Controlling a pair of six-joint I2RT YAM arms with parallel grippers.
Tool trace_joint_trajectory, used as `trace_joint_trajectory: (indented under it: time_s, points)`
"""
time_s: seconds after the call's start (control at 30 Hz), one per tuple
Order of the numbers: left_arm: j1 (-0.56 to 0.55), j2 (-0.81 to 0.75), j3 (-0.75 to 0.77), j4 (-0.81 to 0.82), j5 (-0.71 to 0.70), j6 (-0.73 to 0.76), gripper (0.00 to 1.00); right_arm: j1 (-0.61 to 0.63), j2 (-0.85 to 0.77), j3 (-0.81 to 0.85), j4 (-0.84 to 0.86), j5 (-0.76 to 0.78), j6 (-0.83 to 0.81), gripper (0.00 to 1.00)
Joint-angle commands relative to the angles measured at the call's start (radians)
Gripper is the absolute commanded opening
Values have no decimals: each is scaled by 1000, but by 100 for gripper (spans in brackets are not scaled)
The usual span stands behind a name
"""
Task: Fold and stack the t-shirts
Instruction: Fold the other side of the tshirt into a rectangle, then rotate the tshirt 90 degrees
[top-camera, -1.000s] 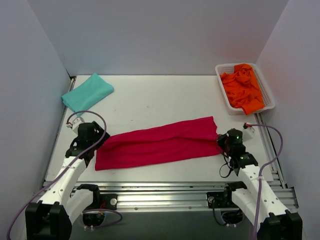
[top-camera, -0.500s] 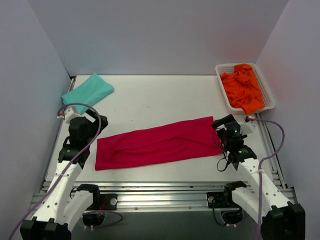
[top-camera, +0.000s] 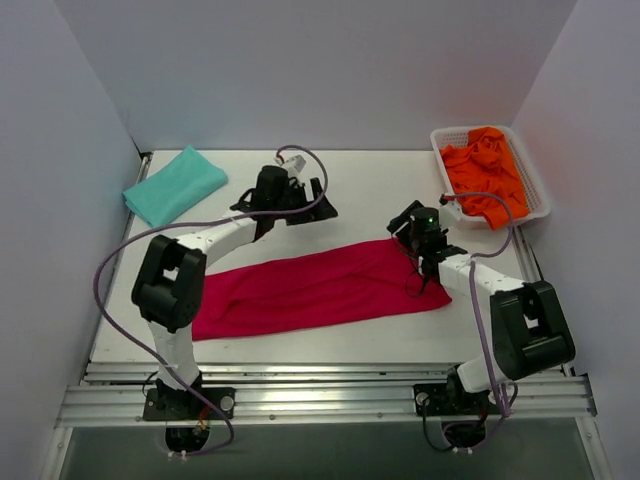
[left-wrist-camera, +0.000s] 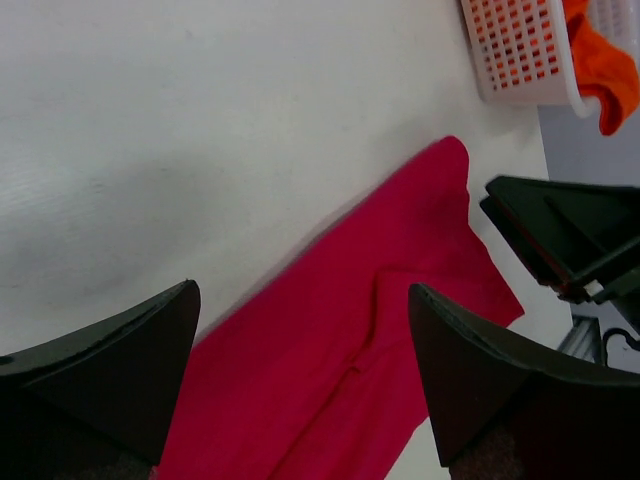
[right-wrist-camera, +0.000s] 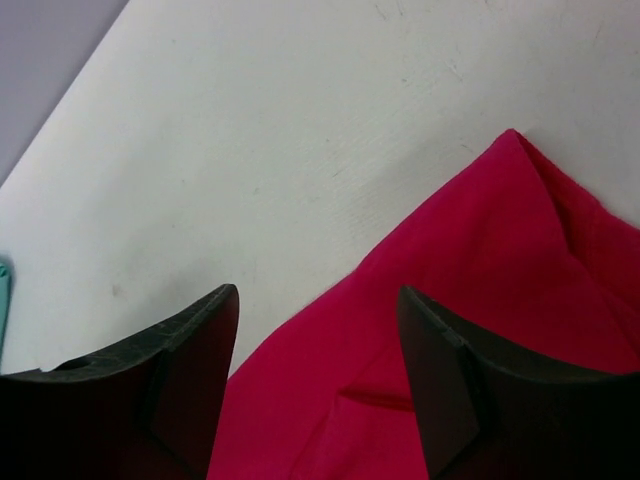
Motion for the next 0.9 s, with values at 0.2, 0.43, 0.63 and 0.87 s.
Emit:
trace_joint_trajectory:
  time_s: [0.2, 0.43, 0.63, 0.87]
  points:
    - [-133, 256, 251, -18, 159, 63, 89, -9, 234, 101, 100, 4, -49, 45]
    - [-181, 300, 288, -89, 165, 110, 88, -26, 335, 110, 141, -19, -38, 43]
    - [-213, 355, 337, -126, 193, 138, 87, -46, 392, 123, 147, -33, -40, 42]
    - [-251, 427, 405, -173, 182, 201, 87, -67, 440, 120, 172, -66, -35, 41]
